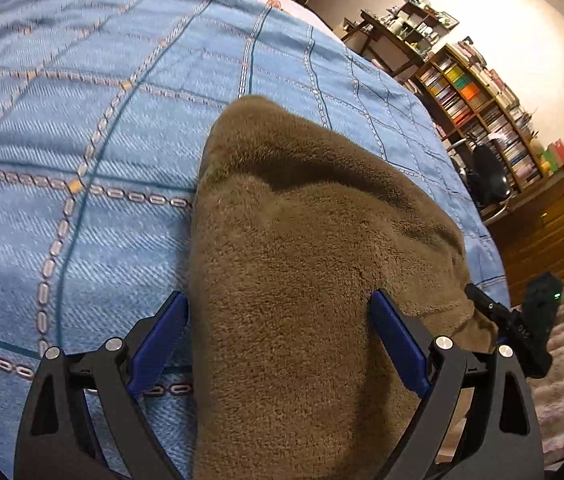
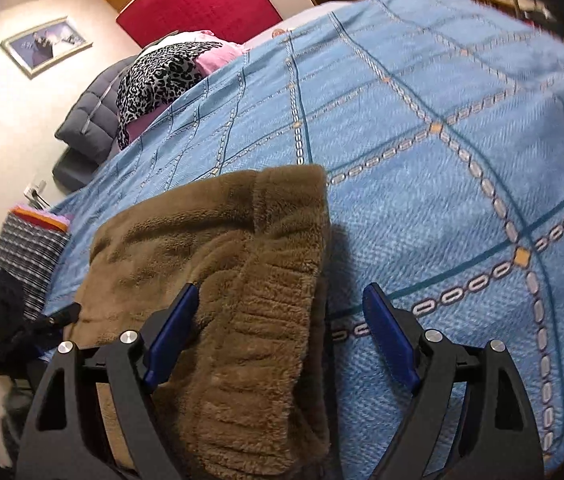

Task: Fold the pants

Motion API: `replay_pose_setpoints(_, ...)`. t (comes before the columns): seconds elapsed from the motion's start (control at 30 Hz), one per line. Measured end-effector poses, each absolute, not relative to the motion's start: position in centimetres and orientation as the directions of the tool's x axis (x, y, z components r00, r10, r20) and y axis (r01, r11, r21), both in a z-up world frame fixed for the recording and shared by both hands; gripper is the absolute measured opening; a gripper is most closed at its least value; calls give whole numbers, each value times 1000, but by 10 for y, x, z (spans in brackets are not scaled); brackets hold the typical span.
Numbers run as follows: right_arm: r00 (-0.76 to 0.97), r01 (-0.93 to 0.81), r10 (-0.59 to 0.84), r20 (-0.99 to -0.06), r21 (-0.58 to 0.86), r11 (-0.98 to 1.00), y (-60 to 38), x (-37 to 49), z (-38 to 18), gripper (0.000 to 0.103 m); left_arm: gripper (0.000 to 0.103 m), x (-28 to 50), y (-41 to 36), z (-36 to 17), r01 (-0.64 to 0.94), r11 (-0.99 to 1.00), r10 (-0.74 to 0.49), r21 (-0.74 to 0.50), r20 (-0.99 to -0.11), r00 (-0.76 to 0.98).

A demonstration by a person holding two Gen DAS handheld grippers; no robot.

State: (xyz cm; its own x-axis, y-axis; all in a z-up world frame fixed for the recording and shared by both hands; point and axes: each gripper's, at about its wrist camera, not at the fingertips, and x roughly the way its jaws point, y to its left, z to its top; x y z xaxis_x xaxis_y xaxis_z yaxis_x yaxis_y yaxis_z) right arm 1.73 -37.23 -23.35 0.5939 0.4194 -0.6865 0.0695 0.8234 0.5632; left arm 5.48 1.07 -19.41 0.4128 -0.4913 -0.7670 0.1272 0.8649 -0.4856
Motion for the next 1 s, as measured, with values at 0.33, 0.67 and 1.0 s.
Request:
replay_pose_setpoints(0.33, 506, 74, 571, -646, 692, 718, -379, 25, -251, 89, 96, 63, 23, -211, 75, 780, -605, -621, -719, 342)
replay_pose_setpoints(0.67, 454, 10, 620, -640, 699, 715, -361, 35, -247, 88, 96, 70, 19, -211, 109, 730, -672, -675, -678, 298)
replay_pose_setpoints(1.0, 443, -18, 657, -611, 726, 687, -360, 35, -247, 62, 76, 67, 20, -205, 152, 734, -674, -662, -680, 290)
